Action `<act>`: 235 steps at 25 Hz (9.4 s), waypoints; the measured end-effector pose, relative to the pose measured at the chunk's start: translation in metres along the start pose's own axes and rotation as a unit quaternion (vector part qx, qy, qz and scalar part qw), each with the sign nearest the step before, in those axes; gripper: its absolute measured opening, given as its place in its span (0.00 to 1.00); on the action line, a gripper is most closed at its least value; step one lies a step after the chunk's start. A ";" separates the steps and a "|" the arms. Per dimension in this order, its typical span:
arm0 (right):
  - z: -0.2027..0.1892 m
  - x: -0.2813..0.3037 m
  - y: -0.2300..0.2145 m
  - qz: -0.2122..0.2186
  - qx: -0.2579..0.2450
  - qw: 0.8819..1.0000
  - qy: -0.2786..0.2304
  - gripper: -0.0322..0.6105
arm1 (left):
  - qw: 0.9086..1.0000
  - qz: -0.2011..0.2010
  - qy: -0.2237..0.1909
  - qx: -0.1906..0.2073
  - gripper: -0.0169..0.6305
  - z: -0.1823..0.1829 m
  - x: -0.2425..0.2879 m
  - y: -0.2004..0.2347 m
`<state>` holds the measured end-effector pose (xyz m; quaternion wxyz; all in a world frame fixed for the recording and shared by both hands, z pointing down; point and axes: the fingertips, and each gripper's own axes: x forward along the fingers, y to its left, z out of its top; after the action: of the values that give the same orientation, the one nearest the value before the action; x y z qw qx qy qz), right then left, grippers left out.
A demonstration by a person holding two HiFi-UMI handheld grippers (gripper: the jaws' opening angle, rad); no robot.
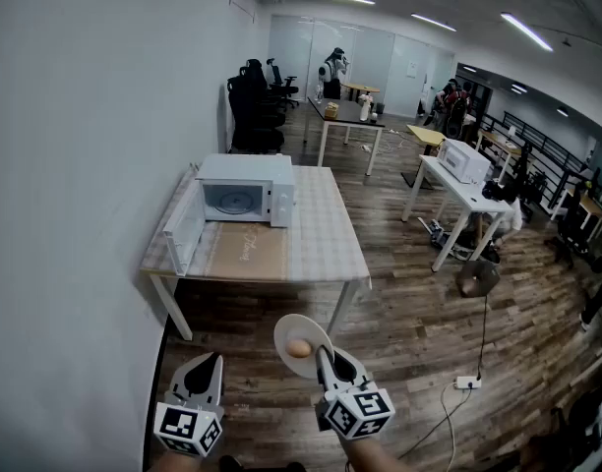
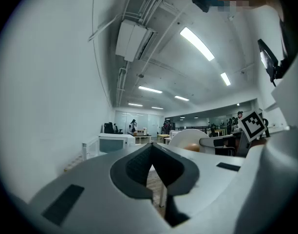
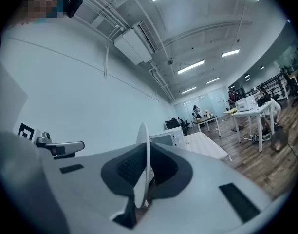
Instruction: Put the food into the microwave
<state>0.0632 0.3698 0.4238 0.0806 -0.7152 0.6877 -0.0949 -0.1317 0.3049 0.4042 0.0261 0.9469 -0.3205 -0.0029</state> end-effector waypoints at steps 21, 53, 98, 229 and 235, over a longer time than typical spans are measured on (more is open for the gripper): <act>-0.005 0.040 0.038 0.005 -0.016 1.000 -0.003 0.09 | 0.999 -0.022 0.003 -0.028 0.04 -0.018 0.005 0.044; -0.025 0.143 0.086 -0.005 -0.021 1.000 -0.001 0.09 | 0.999 -0.029 -0.008 -0.019 0.04 -0.023 0.034 0.157; 0.025 0.303 -0.105 0.068 -0.014 0.998 -0.012 0.09 | 0.999 0.021 0.029 0.023 0.04 -0.016 0.282 0.147; -0.236 0.856 -0.221 -0.214 0.455 0.861 0.080 0.09 | 0.983 0.072 0.159 -0.054 0.04 -0.102 0.539 0.423; -0.235 0.867 -0.224 -0.227 0.453 0.859 0.073 0.09 | 0.983 0.074 0.154 -0.067 0.04 -0.103 0.536 0.425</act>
<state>0.2536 -0.4839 0.7285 0.3215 -0.7271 0.3919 -0.4630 0.0390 -0.3527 0.5348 0.1386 0.9057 -0.3810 0.1238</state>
